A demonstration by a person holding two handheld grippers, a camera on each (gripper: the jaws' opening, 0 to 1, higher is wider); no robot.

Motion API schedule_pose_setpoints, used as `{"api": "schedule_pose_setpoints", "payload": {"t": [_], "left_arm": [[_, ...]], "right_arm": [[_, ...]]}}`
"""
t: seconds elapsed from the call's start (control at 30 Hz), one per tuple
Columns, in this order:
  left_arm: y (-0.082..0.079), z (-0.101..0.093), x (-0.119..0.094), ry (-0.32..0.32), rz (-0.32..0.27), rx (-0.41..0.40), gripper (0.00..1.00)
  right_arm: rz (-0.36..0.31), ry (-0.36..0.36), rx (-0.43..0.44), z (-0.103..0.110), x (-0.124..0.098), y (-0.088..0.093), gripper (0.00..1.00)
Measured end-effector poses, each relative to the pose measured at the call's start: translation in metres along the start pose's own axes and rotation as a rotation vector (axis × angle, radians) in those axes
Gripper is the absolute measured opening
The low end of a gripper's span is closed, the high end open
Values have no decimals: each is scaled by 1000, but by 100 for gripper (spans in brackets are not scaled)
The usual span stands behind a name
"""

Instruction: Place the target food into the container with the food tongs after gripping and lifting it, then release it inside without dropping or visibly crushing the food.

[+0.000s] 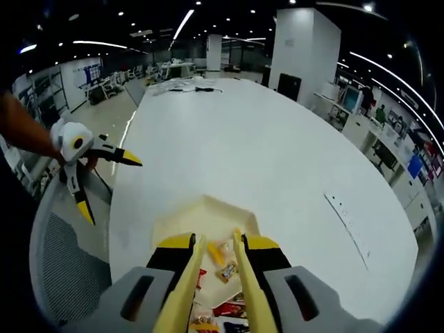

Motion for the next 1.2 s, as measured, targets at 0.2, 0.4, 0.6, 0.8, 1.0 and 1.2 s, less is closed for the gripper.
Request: {"api": "schedule_pose_setpoints", "payload": {"t": [0.2, 0.4, 0.6, 0.8, 1.0, 1.2], "left_arm": [[1, 1, 0, -1, 1, 2, 97], [0, 1, 0, -2, -4, -1, 97], [0, 1, 0, -1, -3, -1, 97], [0, 0, 0, -1, -5, 1, 97], [0, 1, -1, -4, -5, -3, 97], [0, 1, 0, -8, 0, -3, 97]], "right_arm": [[8, 18, -8, -7, -18, 21, 25], [28, 6, -4, -9, -32, 39, 26], [35, 2, -1, -5, -42, 47, 26], [42, -15, 17, -1, -54, 58, 26], [51, -7, 10, 0, -60, 64, 26], [35, -3, 1, 0, -59, 67, 26]]}}
Point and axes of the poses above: the point that each gripper's makers call its tool centre point, and the gripper's own axes: x roughly forward along the fingers, z roughly to its left, y roughly out of its underside, the point moved 10 cm from there along -x, roughly backward along the fingers, and after that the axes turned 2 degrees about y, right-handed, at the moved point
